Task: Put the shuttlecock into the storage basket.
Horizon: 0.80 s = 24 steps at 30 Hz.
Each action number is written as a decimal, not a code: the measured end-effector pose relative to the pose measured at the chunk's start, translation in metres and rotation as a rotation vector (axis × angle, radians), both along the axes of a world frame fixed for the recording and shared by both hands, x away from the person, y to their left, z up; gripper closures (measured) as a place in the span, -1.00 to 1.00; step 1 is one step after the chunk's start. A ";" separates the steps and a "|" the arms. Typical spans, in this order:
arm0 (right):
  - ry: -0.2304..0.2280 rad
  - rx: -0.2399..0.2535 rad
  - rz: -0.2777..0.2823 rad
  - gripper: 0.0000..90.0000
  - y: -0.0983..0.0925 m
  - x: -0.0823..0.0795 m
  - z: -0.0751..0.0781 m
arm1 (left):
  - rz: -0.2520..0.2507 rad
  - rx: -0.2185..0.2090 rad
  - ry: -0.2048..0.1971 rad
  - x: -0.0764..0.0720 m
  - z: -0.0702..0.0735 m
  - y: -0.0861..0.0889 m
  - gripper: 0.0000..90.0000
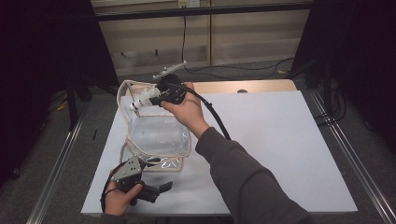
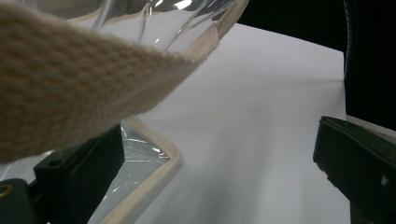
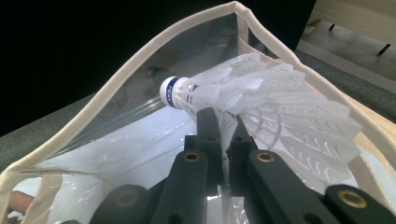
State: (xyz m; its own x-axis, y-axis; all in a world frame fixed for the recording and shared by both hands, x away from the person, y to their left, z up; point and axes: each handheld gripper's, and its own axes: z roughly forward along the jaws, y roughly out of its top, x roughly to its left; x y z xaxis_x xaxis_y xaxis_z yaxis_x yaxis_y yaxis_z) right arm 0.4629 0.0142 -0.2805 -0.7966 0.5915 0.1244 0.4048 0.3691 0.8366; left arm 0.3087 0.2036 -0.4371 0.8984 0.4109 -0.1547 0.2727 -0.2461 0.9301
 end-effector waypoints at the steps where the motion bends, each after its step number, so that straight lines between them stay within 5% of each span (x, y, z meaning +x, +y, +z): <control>1: 0.000 -0.001 0.001 0.96 0.000 0.000 0.000 | 0.000 0.001 0.000 0.000 0.000 0.000 -0.96; 24: 0.005 -0.018 -0.006 0.96 0.011 0.003 -0.008 | 0.000 0.003 0.000 0.000 -0.001 0.000 -0.96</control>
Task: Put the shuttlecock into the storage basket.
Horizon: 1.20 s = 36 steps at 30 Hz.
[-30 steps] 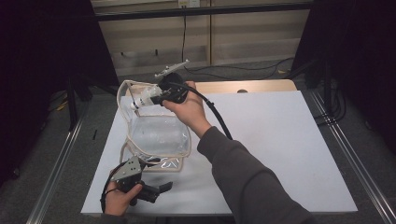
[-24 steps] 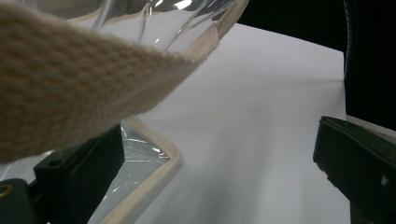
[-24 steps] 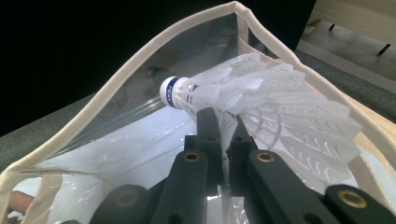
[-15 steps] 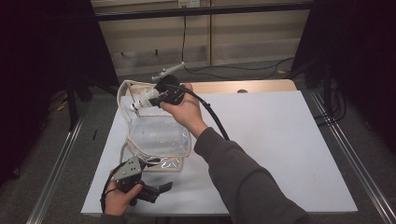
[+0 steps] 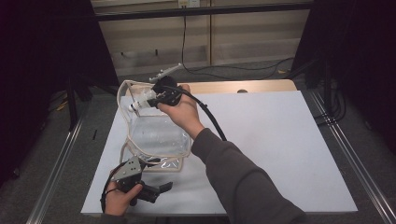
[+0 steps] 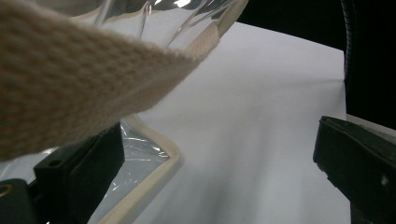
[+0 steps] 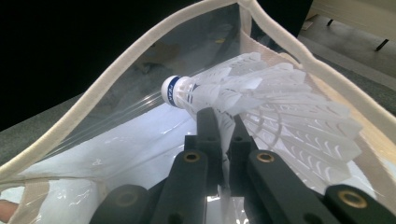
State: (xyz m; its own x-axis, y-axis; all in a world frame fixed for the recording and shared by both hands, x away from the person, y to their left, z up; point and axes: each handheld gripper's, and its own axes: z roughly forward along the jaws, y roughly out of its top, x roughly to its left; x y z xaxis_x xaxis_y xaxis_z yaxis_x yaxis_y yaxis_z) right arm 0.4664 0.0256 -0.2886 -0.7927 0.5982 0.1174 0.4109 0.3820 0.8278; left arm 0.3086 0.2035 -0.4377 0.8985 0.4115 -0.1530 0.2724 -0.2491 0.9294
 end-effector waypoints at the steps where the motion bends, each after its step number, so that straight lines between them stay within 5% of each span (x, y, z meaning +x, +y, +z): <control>1: 0.001 0.000 -0.001 0.96 0.001 0.000 0.000 | 0.000 0.000 0.000 0.000 0.000 0.000 -0.96; 36: 0.024 -0.031 -0.010 0.96 0.020 0.004 -0.019 | -0.001 0.004 0.000 -0.001 0.000 0.000 -0.96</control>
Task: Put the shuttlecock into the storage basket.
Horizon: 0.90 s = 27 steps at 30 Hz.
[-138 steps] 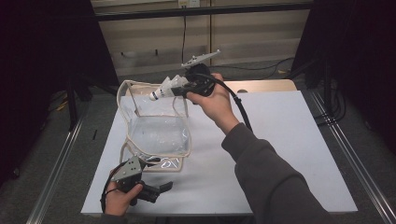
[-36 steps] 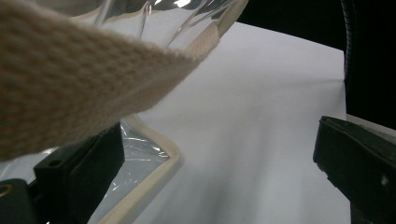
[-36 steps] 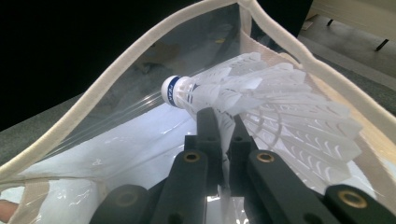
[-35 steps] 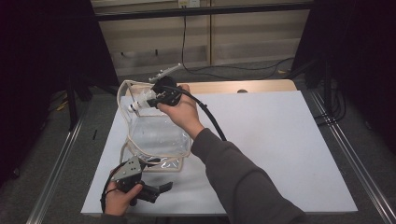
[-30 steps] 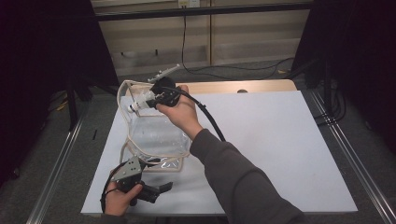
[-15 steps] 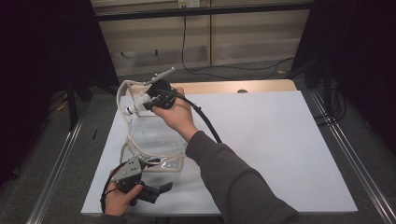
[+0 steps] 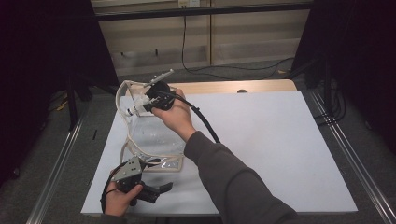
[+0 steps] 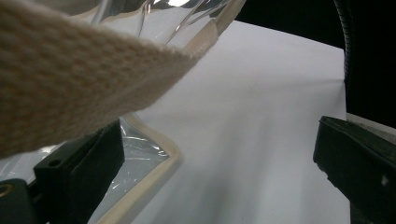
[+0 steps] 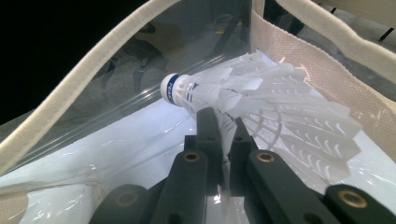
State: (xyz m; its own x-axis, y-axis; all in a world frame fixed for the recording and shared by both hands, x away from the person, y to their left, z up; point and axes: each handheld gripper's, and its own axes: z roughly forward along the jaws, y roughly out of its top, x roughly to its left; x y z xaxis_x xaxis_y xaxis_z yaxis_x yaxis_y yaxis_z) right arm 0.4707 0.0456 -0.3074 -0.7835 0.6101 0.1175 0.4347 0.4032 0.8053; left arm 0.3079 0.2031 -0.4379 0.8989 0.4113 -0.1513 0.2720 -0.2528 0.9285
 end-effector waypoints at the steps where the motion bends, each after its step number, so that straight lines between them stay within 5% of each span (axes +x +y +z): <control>1: 0.003 -0.003 -0.002 0.96 0.000 0.000 -0.001 | 0.000 0.000 0.000 0.000 0.000 0.000 -0.96; 27: 0.003 -0.020 -0.016 0.96 0.009 0.002 -0.007 | 0.000 -0.002 0.000 0.001 0.000 0.000 -0.96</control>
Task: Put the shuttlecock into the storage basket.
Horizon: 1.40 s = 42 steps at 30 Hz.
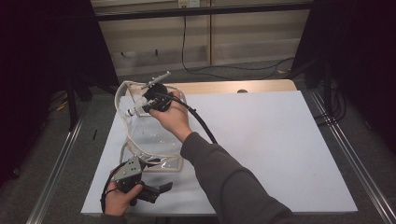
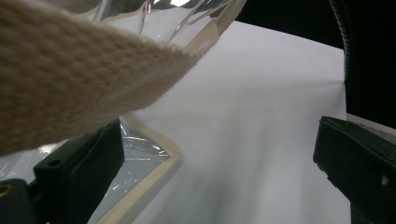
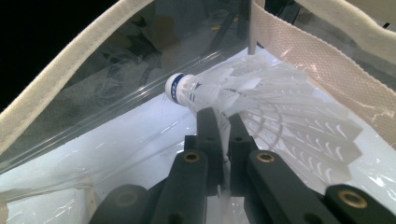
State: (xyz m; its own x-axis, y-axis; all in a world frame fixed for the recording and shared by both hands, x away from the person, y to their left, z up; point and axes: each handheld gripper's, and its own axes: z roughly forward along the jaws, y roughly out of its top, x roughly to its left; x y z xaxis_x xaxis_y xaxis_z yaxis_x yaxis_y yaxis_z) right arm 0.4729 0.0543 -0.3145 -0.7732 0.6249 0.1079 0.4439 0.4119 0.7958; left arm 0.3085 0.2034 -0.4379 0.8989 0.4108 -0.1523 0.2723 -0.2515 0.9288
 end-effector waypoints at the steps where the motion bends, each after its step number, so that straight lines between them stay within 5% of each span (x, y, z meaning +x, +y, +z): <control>1: 0.001 0.003 -0.002 0.96 0.001 0.000 0.000 | 0.000 0.001 -0.001 0.000 0.000 0.000 -0.96; 19: 0.000 0.000 -0.030 0.96 0.005 0.004 -0.009 | -0.004 -0.001 0.000 0.000 0.000 -0.001 -0.96; 42: 0.008 -0.083 -0.037 0.96 0.010 0.012 -0.027 | -0.007 0.005 -0.002 -0.001 0.000 -0.001 -0.96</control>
State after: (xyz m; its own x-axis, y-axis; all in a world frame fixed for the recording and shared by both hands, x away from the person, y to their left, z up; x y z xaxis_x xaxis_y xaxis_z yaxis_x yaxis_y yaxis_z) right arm 0.4850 0.0643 -0.3418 -0.7491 0.6597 0.0606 0.4658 0.4595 0.7562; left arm 0.3077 0.2026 -0.4377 0.9020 0.4055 -0.1482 0.2686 -0.2584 0.9279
